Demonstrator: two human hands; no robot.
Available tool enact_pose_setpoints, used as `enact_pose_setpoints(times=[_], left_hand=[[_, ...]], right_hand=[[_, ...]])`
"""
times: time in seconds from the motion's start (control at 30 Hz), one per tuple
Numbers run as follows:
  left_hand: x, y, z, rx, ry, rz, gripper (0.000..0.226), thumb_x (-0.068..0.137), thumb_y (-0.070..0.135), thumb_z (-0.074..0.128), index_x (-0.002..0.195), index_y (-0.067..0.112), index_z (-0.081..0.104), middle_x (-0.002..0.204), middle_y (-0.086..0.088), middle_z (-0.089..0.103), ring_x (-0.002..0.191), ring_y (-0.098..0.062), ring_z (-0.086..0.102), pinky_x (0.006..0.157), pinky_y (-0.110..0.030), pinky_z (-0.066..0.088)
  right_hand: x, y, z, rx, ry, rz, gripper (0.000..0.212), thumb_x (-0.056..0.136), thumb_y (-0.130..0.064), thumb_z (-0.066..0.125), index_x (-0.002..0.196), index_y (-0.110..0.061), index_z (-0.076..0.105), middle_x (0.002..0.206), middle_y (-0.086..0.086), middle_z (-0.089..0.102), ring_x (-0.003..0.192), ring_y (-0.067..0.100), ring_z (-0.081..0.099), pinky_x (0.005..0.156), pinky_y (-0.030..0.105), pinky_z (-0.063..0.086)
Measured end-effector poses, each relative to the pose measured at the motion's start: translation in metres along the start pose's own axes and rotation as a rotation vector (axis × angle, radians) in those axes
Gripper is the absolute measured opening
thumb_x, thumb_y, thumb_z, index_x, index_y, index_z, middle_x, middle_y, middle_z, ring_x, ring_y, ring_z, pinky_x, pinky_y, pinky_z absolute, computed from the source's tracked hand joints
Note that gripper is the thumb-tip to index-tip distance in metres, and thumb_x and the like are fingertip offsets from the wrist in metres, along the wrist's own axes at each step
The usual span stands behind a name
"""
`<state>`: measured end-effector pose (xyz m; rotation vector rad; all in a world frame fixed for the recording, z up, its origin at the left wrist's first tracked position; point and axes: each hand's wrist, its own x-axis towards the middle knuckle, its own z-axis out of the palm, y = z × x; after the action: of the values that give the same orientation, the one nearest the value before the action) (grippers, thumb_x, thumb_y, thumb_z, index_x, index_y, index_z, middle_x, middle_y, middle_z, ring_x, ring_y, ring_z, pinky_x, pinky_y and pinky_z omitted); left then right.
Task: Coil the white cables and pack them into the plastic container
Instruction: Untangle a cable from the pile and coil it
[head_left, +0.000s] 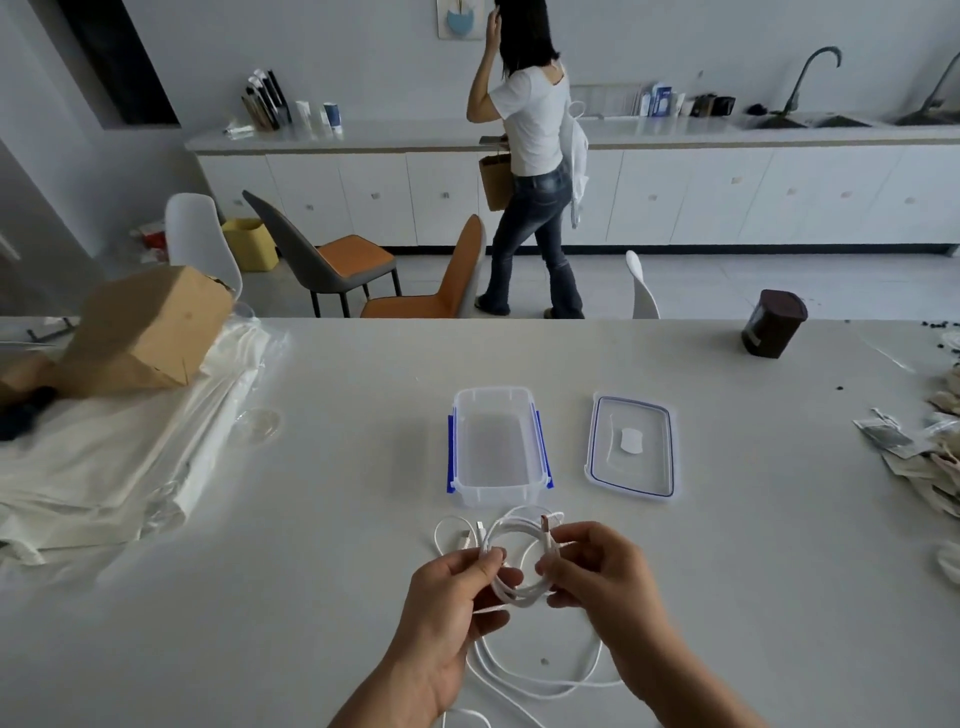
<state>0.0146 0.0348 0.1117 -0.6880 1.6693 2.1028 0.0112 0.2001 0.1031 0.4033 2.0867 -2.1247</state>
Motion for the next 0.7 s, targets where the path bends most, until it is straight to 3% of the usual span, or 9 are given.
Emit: enact_pose_setpoints(times=[0.1,0.27,0.47,0.6,0.7], left_hand=[[0.008,0.001,-0.013,-0.004,0.028,-0.022,0.017,0.091,0.017,0.066,0.088,0.004,0.075,0.09,-0.018,0.077,0.076,-0.025,0.069,0.064,-0.032,0.048],[0.037,0.009,-0.041,0.031,0.166,0.032,0.015,0.089,0.01,0.068,0.082,0.0,0.076,0.082,-0.022,0.074,0.066,-0.026,0.065,0.058,-0.031,0.051],[0.081,0.019,-0.083,0.068,0.344,0.056,0.011,0.089,0.006,0.068,0.082,0.003,0.076,0.078,-0.017,0.076,0.065,-0.024,0.064,0.059,-0.028,0.054],[0.118,0.024,-0.105,0.163,0.402,0.069,0.017,0.087,0.005,0.068,0.072,0.005,0.074,0.069,-0.016,0.07,0.056,-0.024,0.059,0.058,-0.031,0.053],[0.146,0.023,-0.117,0.224,0.442,0.028,0.023,0.084,0.005,0.07,0.062,0.01,0.073,0.06,-0.012,0.067,0.052,-0.023,0.06,0.057,-0.032,0.053]], right_hand=[[0.012,0.002,0.015,-0.068,-0.008,0.021,0.014,0.082,0.008,0.07,0.093,-0.001,0.068,0.078,0.024,0.072,0.063,0.024,0.067,0.06,0.033,0.06],[0.046,0.009,0.055,-0.189,-0.038,0.067,0.012,0.081,0.001,0.071,0.09,-0.007,0.07,0.075,0.014,0.074,0.061,0.024,0.068,0.069,0.047,0.062],[0.088,0.014,0.116,-0.427,-0.071,0.077,0.012,0.08,-0.006,0.072,0.089,-0.013,0.07,0.076,0.006,0.075,0.056,0.018,0.068,0.057,0.031,0.061],[0.119,0.028,0.149,-0.588,-0.082,0.085,0.012,0.079,-0.015,0.072,0.09,-0.019,0.069,0.077,0.0,0.075,0.059,0.02,0.073,0.065,0.038,0.062],[0.142,0.038,0.169,-0.67,-0.05,0.063,0.013,0.078,-0.018,0.07,0.09,-0.023,0.069,0.084,0.002,0.075,0.074,0.024,0.073,0.072,0.04,0.061]])
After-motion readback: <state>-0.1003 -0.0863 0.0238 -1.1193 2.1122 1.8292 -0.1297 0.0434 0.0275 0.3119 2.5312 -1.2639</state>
